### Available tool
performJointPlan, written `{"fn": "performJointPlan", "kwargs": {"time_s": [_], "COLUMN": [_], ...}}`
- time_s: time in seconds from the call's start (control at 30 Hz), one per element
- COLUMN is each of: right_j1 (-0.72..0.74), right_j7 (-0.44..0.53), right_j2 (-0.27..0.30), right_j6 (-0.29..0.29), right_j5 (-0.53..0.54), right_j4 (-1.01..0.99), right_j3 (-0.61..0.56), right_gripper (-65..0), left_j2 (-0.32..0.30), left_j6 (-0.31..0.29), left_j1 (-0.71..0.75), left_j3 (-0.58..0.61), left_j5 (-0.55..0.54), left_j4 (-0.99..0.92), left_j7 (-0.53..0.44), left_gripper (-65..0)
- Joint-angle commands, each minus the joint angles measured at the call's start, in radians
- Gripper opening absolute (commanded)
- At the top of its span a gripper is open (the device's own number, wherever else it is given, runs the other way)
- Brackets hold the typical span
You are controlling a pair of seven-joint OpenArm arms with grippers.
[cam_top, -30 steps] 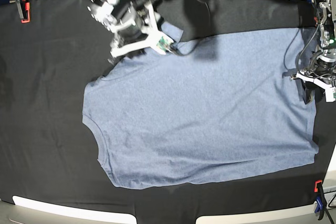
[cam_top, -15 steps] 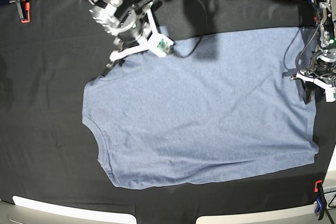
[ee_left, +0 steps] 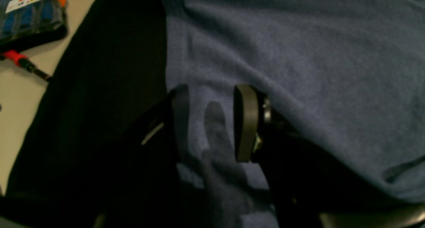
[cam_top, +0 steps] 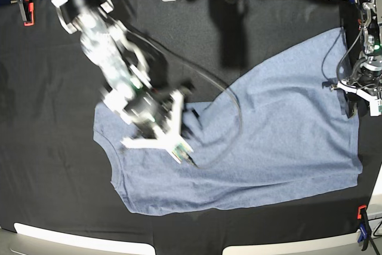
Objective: Layout the t-shirt on the table in an organized manner, then fold the t-shirt properly
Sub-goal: 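Grasp the shirt body with the right gripper near the armhole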
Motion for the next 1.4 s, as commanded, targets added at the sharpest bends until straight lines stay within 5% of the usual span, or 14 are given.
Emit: {"fn": "performJointPlan", "kwargs": {"time_s": [0.0,0.03,0.17,0.23,0.8,1.37], "right_j1": [0.054,0.085,0.194,0.224,0.087,0.089], "right_j7": [0.039,0.049,0.034,0.007,-0.152,-0.114], "right_j2": [-0.026,-0.051,-0.132,-0.155,-0.154,-0.160], "right_j6": [-0.012,-0.012,-0.012,-0.012,-0.042,0.022], "right_j5": [-0.003,-0.002,-0.003,-0.002,0.016,0.075], "right_j4": [-0.022,-0.066,-0.205,-0.216,-0.115,-0.174], "right_j3": [0.004,0.004,0.004,0.005,0.010,0.054], "right_gripper": [-65.0,-65.0,-44.3,-39.6,-39.8,-39.8], "left_j2": [-0.017,-0.017,-0.017,-0.017,-0.017,-0.017], "left_j6": [0.000,0.000,0.000,0.000,0.000,0.000], "left_j1": [-0.010,-0.011,-0.010,-0.010,-0.010,-0.011], "left_j3": [-0.007,-0.007,-0.007,-0.007,-0.007,-0.007], "left_j5": [-0.004,-0.005,-0.005,-0.005,-0.005,-0.005], "left_j4": [0.019,0.019,0.019,0.019,0.019,0.019], "left_j7": [-0.026,-0.026,-0.026,-0.026,-0.027,-0.027], "left_gripper": [-45.0,-44.9,-44.9,-45.0,-44.9,-44.9]}}
